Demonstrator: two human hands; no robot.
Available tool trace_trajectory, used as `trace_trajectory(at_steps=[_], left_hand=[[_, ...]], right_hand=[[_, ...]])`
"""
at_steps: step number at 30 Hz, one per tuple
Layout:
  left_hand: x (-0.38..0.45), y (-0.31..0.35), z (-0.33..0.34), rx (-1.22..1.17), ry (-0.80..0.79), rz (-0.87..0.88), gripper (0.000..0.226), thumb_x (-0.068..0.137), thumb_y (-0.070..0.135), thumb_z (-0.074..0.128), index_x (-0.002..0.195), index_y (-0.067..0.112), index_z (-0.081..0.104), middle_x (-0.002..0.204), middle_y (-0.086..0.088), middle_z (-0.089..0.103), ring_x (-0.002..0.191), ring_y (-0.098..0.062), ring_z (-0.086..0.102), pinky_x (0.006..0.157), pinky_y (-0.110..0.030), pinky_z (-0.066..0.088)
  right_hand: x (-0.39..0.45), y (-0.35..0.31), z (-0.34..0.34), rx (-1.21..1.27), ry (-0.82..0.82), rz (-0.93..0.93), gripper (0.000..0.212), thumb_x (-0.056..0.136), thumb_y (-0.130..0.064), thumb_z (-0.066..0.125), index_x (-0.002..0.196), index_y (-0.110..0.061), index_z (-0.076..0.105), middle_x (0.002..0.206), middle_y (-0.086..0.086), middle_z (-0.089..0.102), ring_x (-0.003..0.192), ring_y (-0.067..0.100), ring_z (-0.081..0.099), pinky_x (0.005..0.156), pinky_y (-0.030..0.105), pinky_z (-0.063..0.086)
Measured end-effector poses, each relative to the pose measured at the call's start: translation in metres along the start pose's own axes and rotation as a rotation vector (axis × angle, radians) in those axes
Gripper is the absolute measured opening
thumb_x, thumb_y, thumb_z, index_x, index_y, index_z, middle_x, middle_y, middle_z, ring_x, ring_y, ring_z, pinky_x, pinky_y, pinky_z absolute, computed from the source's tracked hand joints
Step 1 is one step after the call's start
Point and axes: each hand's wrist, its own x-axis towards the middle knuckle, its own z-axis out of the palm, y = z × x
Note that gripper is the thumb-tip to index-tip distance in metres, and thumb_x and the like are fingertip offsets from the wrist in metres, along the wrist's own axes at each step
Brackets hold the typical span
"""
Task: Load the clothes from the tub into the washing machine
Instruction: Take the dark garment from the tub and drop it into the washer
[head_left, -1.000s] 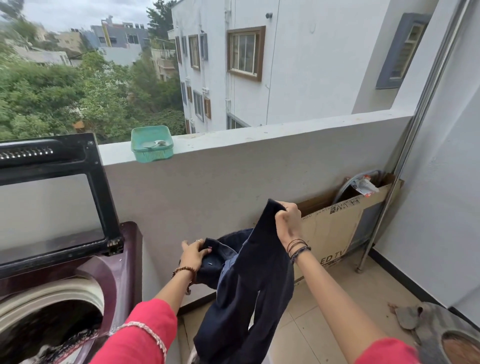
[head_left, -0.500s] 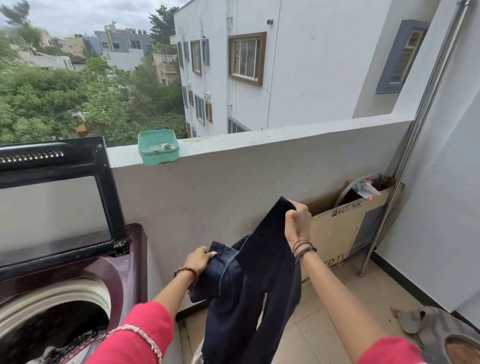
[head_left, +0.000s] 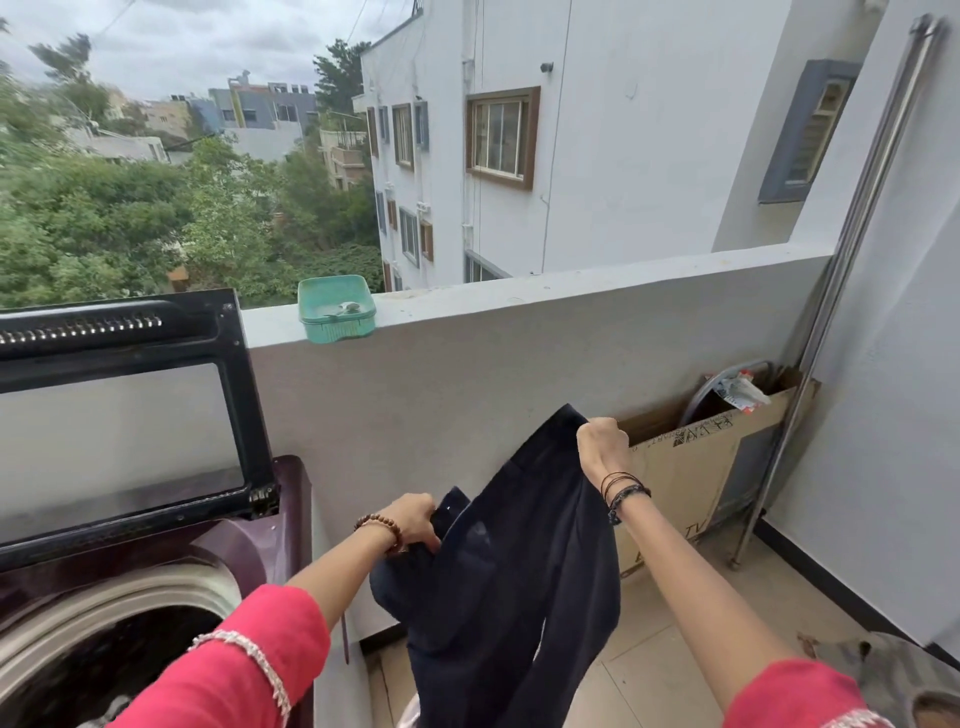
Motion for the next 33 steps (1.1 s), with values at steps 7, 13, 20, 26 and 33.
trace_trajectory(at_steps=[7,13,20,26,33], left_hand=[[-0.01,0.015,-0.04,0.111,0.234,0.047,0.036,0.086,0.029,0.061,0.108,0.001,0.061,0.117,-0.019,0.059,0.108,-0.037,0.057,0.084,-0.035,0.045],[-0.037,0.028,-0.08,0.296,0.513,0.027,0.028,0.09,0.028,0.05,0.102,0.007,0.063,0.111,-0.015,0.065,0.103,-0.035,0.061,0.078,-0.034,0.046],[-0.073,0.046,-0.169,-0.092,0.737,0.102,0.03,0.086,0.037,0.059,0.074,0.01,0.06,0.082,-0.01,0.064,0.086,-0.031,0.061,0.063,-0.03,0.038],[-0.095,0.059,-0.198,-0.221,0.691,0.132,0.034,0.084,0.034,0.063,0.065,0.007,0.055,0.066,-0.009,0.054,0.068,-0.024,0.052,0.059,-0.027,0.033],[-0.095,0.055,-0.182,-0.444,0.619,0.09,0.049,0.083,0.022,0.066,0.048,0.009,0.035,0.049,-0.004,0.037,0.053,-0.021,0.036,0.047,-0.031,0.022]], right_hand=[[0.014,0.002,-0.015,-0.159,-0.09,-0.015,0.009,0.086,-0.005,0.049,0.08,-0.003,0.055,0.109,0.026,0.061,0.092,0.037,0.054,0.074,0.034,0.037],[0.002,-0.007,-0.035,-0.455,0.018,-0.144,0.025,0.092,-0.019,0.05,0.11,-0.002,0.057,0.116,0.022,0.059,0.108,0.039,0.056,0.084,0.036,0.044],[-0.011,-0.071,-0.062,-0.232,0.342,-0.325,0.041,0.097,-0.033,0.046,0.101,0.005,0.059,0.099,0.026,0.065,0.098,0.041,0.058,0.075,0.036,0.042],[-0.003,-0.106,-0.062,-0.198,0.242,-0.406,0.029,0.095,-0.029,0.046,0.102,-0.002,0.052,0.091,0.024,0.065,0.082,0.041,0.066,0.072,0.048,0.056],[-0.021,-0.099,-0.055,-0.125,0.135,-0.342,0.018,0.098,-0.023,0.041,0.093,-0.005,0.044,0.068,0.015,0.062,0.038,0.014,0.06,0.041,0.027,0.054]])
